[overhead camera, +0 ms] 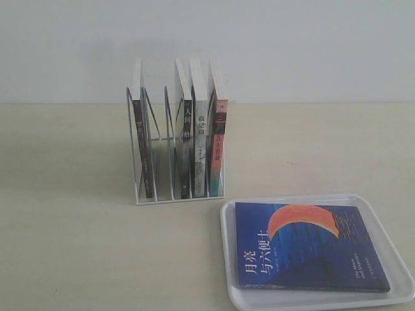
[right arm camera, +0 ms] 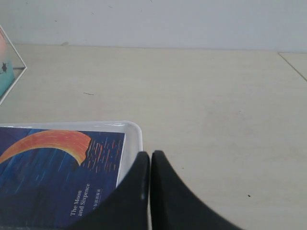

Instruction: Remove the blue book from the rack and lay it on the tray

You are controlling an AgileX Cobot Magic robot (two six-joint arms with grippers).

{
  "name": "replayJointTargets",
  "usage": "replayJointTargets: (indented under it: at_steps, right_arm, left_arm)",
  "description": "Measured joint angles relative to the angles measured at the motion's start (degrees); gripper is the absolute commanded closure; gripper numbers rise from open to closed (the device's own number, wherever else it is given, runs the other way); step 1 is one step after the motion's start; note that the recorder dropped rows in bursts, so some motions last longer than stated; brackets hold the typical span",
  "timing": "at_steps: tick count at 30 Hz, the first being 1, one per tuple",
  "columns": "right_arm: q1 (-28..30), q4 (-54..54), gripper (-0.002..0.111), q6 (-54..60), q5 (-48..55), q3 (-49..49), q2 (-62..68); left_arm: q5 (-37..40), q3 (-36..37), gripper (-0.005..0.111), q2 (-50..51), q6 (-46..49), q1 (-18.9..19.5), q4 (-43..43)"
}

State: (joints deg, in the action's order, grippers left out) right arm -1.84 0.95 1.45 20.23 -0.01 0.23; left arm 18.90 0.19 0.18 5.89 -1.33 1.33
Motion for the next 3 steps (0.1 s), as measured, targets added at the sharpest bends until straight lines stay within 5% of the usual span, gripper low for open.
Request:
replayJointTargets:
  at_steps: [3]
  right_arm:
    - [0.00,0.00,0.109,0.00,0.00,0.00,0.00]
  left_arm:
    - [0.00,0.00,0.102,0.00,0.00,0.00,0.00]
